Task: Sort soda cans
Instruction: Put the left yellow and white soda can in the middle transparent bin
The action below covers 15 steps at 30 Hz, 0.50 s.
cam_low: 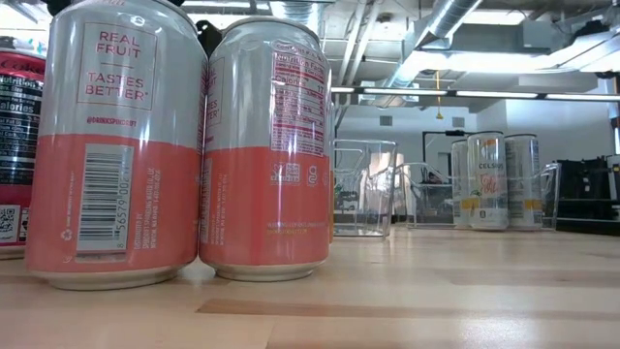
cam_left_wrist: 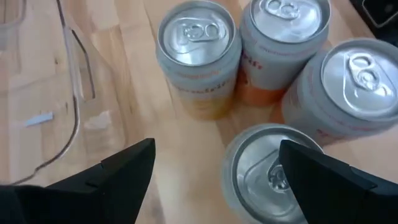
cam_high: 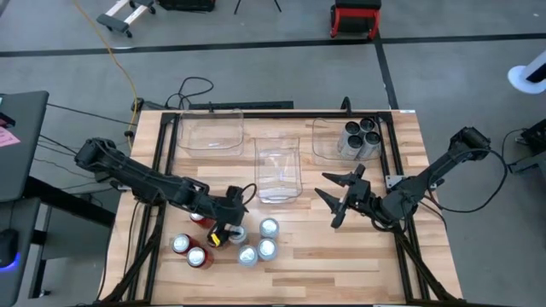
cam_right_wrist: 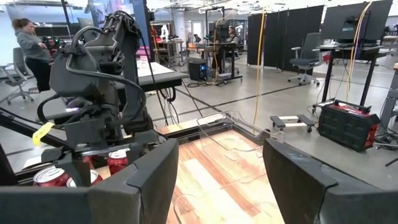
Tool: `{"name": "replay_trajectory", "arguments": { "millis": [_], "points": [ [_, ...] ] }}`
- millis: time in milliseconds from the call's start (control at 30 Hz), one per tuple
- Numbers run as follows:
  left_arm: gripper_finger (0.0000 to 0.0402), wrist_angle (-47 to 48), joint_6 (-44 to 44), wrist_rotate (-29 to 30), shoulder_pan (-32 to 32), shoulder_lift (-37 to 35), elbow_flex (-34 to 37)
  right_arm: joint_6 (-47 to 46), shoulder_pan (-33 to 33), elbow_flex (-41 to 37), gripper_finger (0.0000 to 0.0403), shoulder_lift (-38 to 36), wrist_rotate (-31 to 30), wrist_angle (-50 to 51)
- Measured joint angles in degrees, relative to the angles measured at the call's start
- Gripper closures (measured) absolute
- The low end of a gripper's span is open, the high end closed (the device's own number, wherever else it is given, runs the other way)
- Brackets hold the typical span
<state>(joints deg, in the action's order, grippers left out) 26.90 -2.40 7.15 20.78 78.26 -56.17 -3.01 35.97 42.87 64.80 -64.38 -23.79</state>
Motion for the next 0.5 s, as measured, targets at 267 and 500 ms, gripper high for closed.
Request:
{"name": "replay_trajectory", "arguments": {
  "millis": [267, 500],
  "points": [
    [0.0061, 8.19, 2.81, -5.45, 1.19, 0.0, -4.53, -0.02, 0.0, 0.0, 0.0147, 0.02, 0.02, 1.31],
    [0.0061, 8.02, 5.96, -5.48, 2.37, 0.55, -5.37, -0.02, 0.0, 0.0, 0.0147, 0.0, 0.02, 1.41]
  ]
}}
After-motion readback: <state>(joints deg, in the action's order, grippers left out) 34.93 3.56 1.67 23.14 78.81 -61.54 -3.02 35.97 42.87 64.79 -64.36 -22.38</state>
